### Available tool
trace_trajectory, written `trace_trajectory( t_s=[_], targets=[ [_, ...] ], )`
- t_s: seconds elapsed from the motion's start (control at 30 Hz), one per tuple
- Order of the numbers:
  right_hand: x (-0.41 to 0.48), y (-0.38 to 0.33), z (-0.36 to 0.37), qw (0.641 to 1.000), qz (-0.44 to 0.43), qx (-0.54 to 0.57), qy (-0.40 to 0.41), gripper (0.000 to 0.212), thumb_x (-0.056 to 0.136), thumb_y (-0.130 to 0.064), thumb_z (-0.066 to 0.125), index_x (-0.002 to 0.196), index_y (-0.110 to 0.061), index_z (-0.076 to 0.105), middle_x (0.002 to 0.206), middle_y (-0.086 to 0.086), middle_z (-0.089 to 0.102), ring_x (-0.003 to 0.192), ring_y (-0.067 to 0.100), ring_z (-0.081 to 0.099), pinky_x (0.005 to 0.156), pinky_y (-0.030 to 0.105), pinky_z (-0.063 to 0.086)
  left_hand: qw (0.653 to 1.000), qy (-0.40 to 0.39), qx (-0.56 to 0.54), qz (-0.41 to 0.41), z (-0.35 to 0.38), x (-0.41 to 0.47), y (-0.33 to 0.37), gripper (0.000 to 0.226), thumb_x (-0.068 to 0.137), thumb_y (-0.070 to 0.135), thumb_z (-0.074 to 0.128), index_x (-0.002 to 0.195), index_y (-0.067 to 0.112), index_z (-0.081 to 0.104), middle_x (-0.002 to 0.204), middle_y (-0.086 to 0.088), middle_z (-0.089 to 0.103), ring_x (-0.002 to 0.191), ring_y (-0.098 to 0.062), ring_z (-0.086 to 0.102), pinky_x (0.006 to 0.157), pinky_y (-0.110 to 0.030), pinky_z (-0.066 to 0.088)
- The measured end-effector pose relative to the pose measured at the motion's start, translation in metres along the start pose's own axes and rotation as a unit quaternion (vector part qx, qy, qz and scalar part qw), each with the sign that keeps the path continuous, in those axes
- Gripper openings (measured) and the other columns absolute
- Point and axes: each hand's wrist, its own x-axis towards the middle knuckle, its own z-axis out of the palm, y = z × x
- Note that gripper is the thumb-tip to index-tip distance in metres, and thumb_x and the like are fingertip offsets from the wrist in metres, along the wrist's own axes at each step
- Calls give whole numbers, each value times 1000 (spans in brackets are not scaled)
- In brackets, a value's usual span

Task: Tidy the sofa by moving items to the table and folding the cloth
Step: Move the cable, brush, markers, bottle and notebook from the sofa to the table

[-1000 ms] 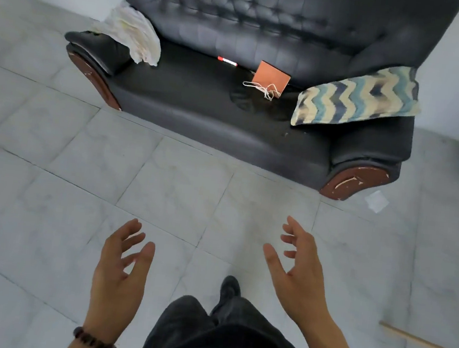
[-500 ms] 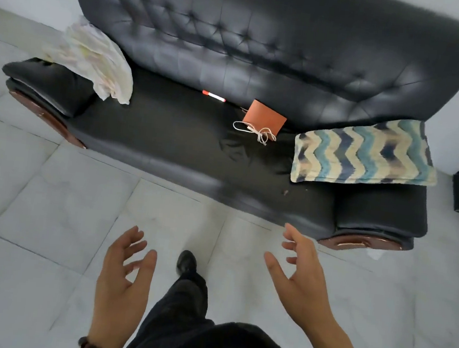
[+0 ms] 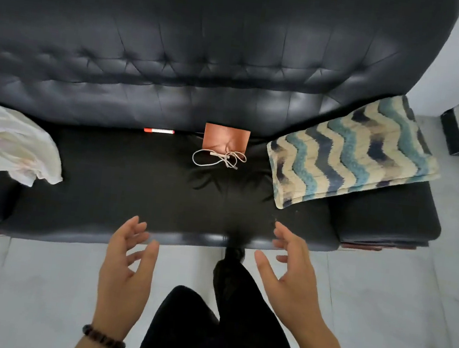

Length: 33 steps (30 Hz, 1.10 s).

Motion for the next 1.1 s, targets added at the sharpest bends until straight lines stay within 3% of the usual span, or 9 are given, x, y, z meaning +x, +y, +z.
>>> trace_trajectory(
  t_s=[0.1, 0.3, 0.47, 0.63, 0.77, 0.87, 0.93, 1.0, 1.1],
  targets=[
    [50, -5, 7, 1000, 7, -14, -24, 58, 90, -33, 67, 141, -37, 39, 128, -20, 47, 119, -3, 50, 90, 19, 47, 1000, -12, 1, -15, 15, 43, 8, 40, 94, 15, 56, 129, 29, 45, 123, 11, 58, 109, 3, 57, 81, -6, 46],
    [147, 6, 43, 999, 27, -20, -42, 54, 91, -31, 67, 139, -34, 43, 128, -19, 47, 118, -2, 51, 93, 18, 47, 998, -50, 4, -43, 60, 144, -5, 40, 93, 33, 48, 132, 27, 48, 126, 9, 58, 112, 0, 56, 88, -17, 45],
    [250, 75, 127, 995, 35, -75, -47, 52, 93, -36, 63, 140, -29, 43, 129, -18, 42, 117, 0, 50, 91, 24, 49, 995, -83, 26, -53, 134, 260, -90, 43, 99, 39, 44, 137, 19, 46, 129, 8, 55, 117, 2, 53, 92, -5, 40],
    [361, 170, 229, 988, -10, -144, -54, 62, 90, -38, 66, 143, -16, 43, 136, 3, 45, 120, 21, 50, 97, 32, 44, 991, -115, 66, -11, 229, 391, -203, 44, 99, 25, 50, 141, 13, 41, 132, -1, 49, 116, -7, 52, 96, -13, 42],
    [433, 237, 299, 973, -49, -216, -62, 76, 81, -51, 65, 144, -15, 42, 139, 7, 46, 126, 29, 44, 103, 49, 42, 986, -125, 112, 9, 296, 478, -271, 59, 96, 34, 54, 147, 12, 33, 142, -5, 44, 127, -15, 48, 108, -37, 40],
    [469, 272, 339, 955, -72, -280, -66, 90, 75, -63, 67, 148, -18, 39, 147, 13, 39, 137, 35, 34, 110, 55, 32, 980, -142, 139, 21, 336, 525, -294, 77, 92, 43, 57, 153, 13, 20, 155, -4, 32, 141, -16, 33, 117, -36, 28],
    [481, 287, 356, 950, -46, -289, -109, 93, 75, -71, 64, 152, -27, 33, 156, 12, 27, 142, 35, 25, 113, 56, 27, 979, -150, 132, 28, 355, 539, -301, 87, 88, 44, 61, 154, 13, 14, 157, -5, 25, 140, -14, 32, 114, -25, 28],
    [482, 297, 363, 947, -3, -286, -146, 83, 76, -76, 60, 146, -34, 43, 161, 6, 18, 143, 33, 23, 111, 53, 31, 980, -135, 140, 33, 366, 540, -305, 87, 86, 39, 67, 152, 14, 18, 150, -7, 27, 125, -11, 41, 99, -12, 31],
    [473, 299, 359, 951, 2, -272, -149, 60, 74, -74, 64, 110, -26, 67, 144, -1, 37, 119, 27, 52, 92, 39, 47, 981, -108, 157, 26, 366, 540, -310, 58, 85, 40, 68, 132, 11, 49, 131, -9, 42, 107, -12, 51, 95, -14, 39]
  ],
)
